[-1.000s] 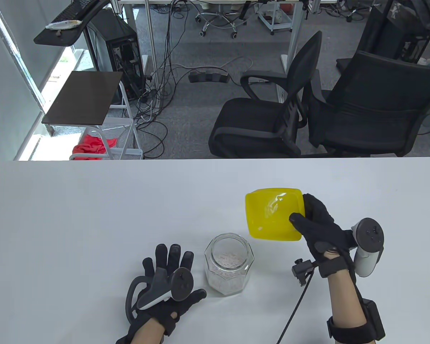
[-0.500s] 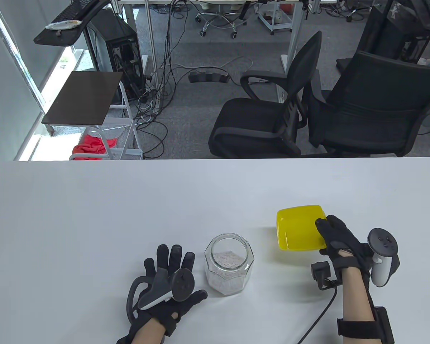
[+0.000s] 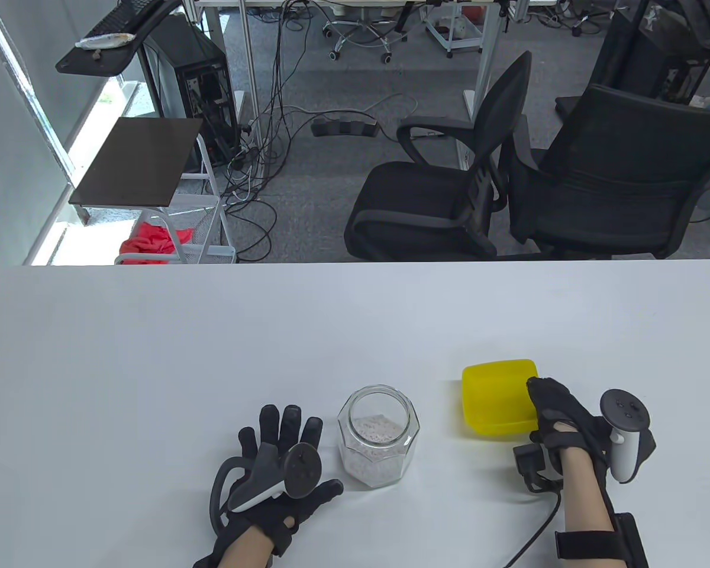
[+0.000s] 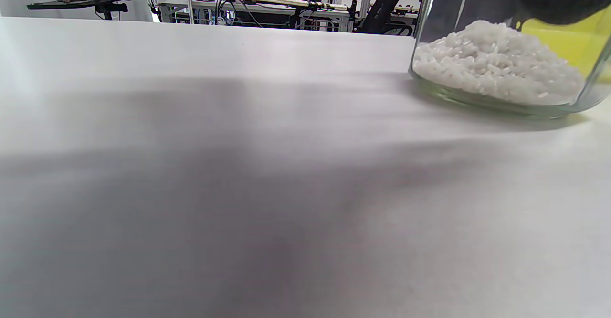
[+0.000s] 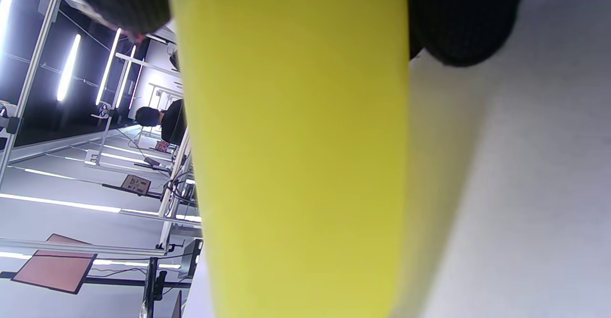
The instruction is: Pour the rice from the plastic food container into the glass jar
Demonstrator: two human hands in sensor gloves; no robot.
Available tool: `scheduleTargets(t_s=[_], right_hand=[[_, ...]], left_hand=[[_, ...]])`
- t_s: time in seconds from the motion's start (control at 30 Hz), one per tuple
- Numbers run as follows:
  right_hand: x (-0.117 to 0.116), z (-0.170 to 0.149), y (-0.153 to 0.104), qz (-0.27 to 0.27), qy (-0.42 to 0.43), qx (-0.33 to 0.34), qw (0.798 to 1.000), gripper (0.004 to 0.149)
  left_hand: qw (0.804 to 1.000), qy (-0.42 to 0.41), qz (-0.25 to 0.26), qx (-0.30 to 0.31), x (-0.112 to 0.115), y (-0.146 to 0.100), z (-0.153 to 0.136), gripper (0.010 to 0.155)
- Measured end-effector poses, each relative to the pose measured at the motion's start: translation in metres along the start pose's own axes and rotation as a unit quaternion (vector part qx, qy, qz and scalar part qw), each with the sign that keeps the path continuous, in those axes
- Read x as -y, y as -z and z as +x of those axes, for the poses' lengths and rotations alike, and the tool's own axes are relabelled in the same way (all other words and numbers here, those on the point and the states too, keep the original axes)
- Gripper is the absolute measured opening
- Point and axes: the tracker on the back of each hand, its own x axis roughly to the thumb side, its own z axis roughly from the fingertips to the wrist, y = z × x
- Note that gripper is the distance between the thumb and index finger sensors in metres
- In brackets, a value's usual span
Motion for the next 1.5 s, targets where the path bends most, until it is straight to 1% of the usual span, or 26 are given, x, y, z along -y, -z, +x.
scheduleTargets(t_s=[0.13,0.23,0.47,0.6,0.73,0.8,0.87,0.93,1.03,1.13,1.17,1.2,1.27,1.33,1.4,1.5], right_hand=[[0.001,-0.004,0.001,-0.005,-0.01,-0.008,1.0,0.071],[0.0,-0.002,0.0,-0.012,-0.018,-0.001,1.0,0.071],[0.001,0.006,-0.007,-0.037,-0.074,0.018,0.996,0.074],[0.005,0.011,-0.009,-0.038,-0.062,0.023,0.997,0.075],[0.006,0.024,-0.017,-0.052,-0.086,0.049,0.994,0.075],[0.006,0.039,-0.025,-0.04,-0.088,0.078,0.992,0.076],[0.004,0.056,-0.037,-0.039,-0.089,0.113,0.989,0.076],[0.0,0.074,-0.05,-0.034,-0.091,0.155,0.983,0.076],[-0.011,0.097,-0.07,-0.012,-0.116,0.212,0.97,0.076],[-0.031,0.115,-0.093,0.022,-0.171,0.274,0.946,0.076],[-0.035,0.117,-0.098,0.026,-0.186,0.281,0.941,0.076],[-0.041,0.119,-0.103,0.047,-0.201,0.291,0.934,0.077],[-0.048,0.123,-0.11,0.082,-0.208,0.292,0.93,0.078],[-0.054,0.124,-0.116,0.095,-0.209,0.315,0.921,0.079],[-0.06,0.122,-0.121,0.092,-0.223,0.348,0.906,0.078],[-0.068,0.113,-0.123,0.122,-0.284,0.359,0.88,0.08]], left_hand=[[1.0,-0.001,0.0,0.002,0.0,0.0,0.0,0.1],[1.0,0.0,0.001,0.001,0.0,0.0,0.0,0.1],[1.0,-0.007,0.001,-0.004,0.0,0.0,-0.004,0.099],[1.0,-0.007,0.002,-0.002,0.0,0.0,-0.004,0.099],[1.0,-0.008,0.003,0.001,0.0,0.001,-0.004,0.099],[1.0,-0.004,0.004,0.004,0.0,0.001,-0.004,0.099],[1.0,-0.004,0.006,0.004,0.0,0.0,-0.004,0.099],[1.0,-0.011,0.016,0.007,-0.002,-0.001,-0.005,0.099],[0.999,-0.015,0.031,0.01,-0.005,-0.003,-0.006,0.099],[0.998,-0.021,0.054,0.014,-0.009,-0.006,-0.008,0.099],[0.998,-0.025,0.058,0.015,-0.009,-0.006,-0.009,0.099],[0.997,-0.031,0.065,0.018,-0.01,-0.007,-0.009,0.099],[0.996,-0.035,0.08,0.023,-0.012,-0.009,-0.01,0.1],[0.995,-0.033,0.094,0.026,-0.014,-0.011,-0.01,0.1],[0.994,-0.027,0.103,0.029,-0.016,-0.012,-0.011,0.1],[0.994,-0.027,0.105,0.028,-0.017,-0.013,-0.011,0.101]])
